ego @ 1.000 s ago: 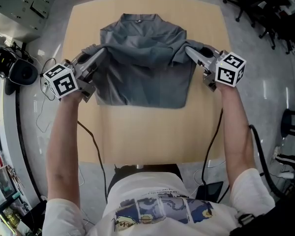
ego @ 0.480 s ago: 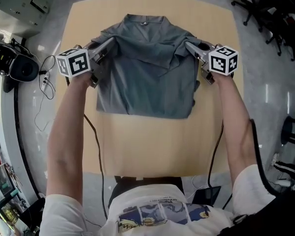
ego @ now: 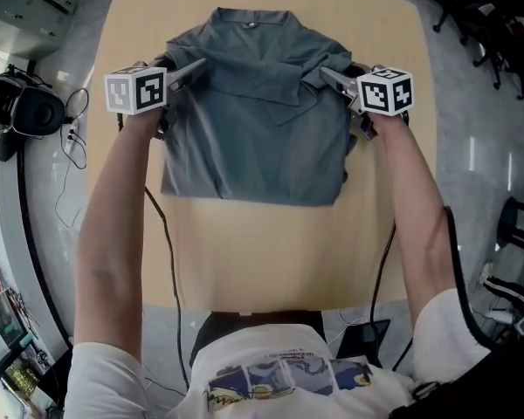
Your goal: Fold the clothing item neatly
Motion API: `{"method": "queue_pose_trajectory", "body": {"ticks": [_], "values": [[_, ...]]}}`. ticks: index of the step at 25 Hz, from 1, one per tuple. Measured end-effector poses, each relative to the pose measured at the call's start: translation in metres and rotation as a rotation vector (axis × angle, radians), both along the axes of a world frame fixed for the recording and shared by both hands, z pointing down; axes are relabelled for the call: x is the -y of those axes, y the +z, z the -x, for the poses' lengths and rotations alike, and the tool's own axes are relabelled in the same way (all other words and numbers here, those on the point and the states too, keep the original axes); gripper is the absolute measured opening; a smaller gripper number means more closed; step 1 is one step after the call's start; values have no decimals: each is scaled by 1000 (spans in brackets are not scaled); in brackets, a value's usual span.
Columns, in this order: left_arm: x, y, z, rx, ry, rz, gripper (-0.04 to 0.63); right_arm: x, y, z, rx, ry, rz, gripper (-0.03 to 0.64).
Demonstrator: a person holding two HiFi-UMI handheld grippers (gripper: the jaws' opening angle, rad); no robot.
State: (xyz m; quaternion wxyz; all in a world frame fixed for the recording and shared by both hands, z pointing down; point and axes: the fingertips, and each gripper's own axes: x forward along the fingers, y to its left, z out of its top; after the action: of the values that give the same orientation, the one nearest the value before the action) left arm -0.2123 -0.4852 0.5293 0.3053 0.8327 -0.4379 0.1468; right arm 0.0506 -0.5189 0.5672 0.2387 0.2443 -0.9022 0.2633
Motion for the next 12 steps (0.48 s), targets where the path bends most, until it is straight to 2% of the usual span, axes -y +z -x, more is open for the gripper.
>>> {"method": "queue_pose_trajectory", "body": {"ticks": [1, 3, 7, 12], "values": [[-1, 3, -1, 19, 7, 8, 274, -4, 1, 1, -6, -12, 10, 119], [-4, 8, -2, 61, 17, 20, 316, -9, 2, 1, -23, -29, 16, 152], [-7, 14, 2, 133, 22, 41, 352, -12, 4, -2, -35, -26, 17, 170], [-16, 20, 0, 133, 58, 73, 362, -19, 1, -7, -46, -29, 20, 179]]}}
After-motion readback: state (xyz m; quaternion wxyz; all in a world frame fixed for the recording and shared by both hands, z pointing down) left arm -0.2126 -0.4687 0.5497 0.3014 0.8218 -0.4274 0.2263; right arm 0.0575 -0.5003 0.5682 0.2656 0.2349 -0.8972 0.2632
